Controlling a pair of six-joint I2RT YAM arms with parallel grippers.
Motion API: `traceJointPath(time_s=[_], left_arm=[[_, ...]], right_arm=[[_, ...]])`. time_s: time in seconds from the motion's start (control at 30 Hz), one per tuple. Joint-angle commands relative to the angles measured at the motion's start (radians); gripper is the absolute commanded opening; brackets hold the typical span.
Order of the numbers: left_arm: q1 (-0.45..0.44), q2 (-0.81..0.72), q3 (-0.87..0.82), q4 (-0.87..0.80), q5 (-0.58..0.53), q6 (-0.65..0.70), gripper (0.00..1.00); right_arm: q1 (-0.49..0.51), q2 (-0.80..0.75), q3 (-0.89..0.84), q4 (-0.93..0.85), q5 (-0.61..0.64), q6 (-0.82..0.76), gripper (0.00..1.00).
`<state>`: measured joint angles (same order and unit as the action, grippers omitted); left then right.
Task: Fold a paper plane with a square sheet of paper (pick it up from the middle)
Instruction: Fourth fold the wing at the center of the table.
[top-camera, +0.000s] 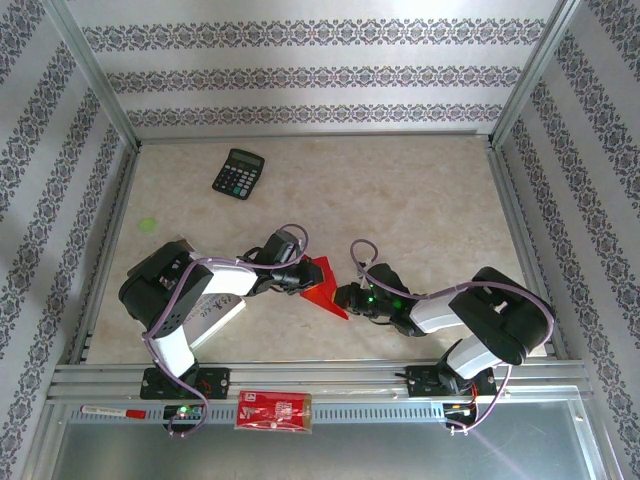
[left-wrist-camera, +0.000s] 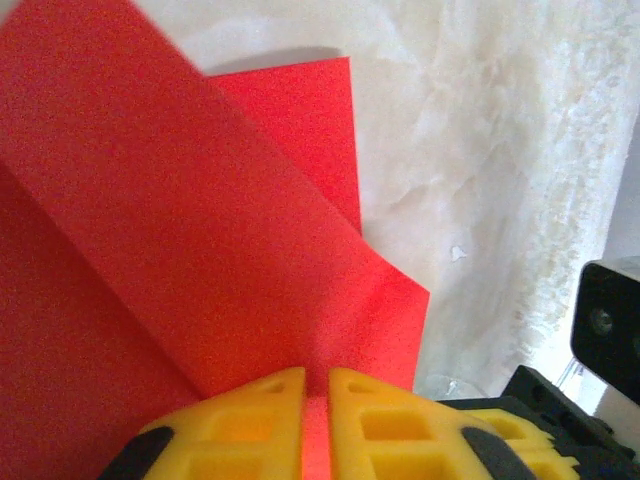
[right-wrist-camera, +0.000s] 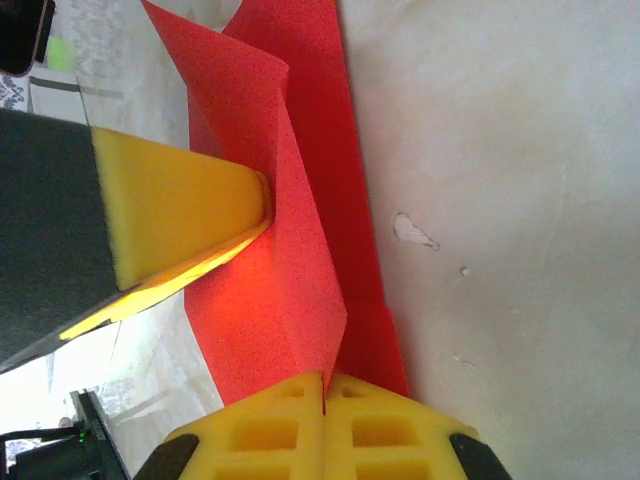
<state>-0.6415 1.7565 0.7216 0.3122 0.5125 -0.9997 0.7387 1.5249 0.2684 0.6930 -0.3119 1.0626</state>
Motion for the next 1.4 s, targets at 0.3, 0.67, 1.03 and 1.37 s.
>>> traceJointPath(time_s=[0.3, 0.67, 1.03, 1.37], left_arm=[[0.013, -0.122, -0.052, 0.079, 0.058, -0.046, 0.2], [-0.02, -0.069, -0.009, 0.133, 0.134, -0.041, 0.2], [-0.019, 0.002, 0.045, 0.055, 0.128, 0.014, 0.21], [-0.006, 0.005, 0.014, -0.002, 0.089, 0.05, 0.2]], right_arm=[[0.041, -0.005, 0.019, -0.147, 0.063, -0.059, 0.0], [0.05, -0.002, 0.04, -0.183, 0.075, -0.069, 0.01], [0.063, 0.001, 0.046, -0.201, 0.089, -0.07, 0.01], [0.073, 0.006, 0.045, -0.202, 0.103, -0.068, 0.02]])
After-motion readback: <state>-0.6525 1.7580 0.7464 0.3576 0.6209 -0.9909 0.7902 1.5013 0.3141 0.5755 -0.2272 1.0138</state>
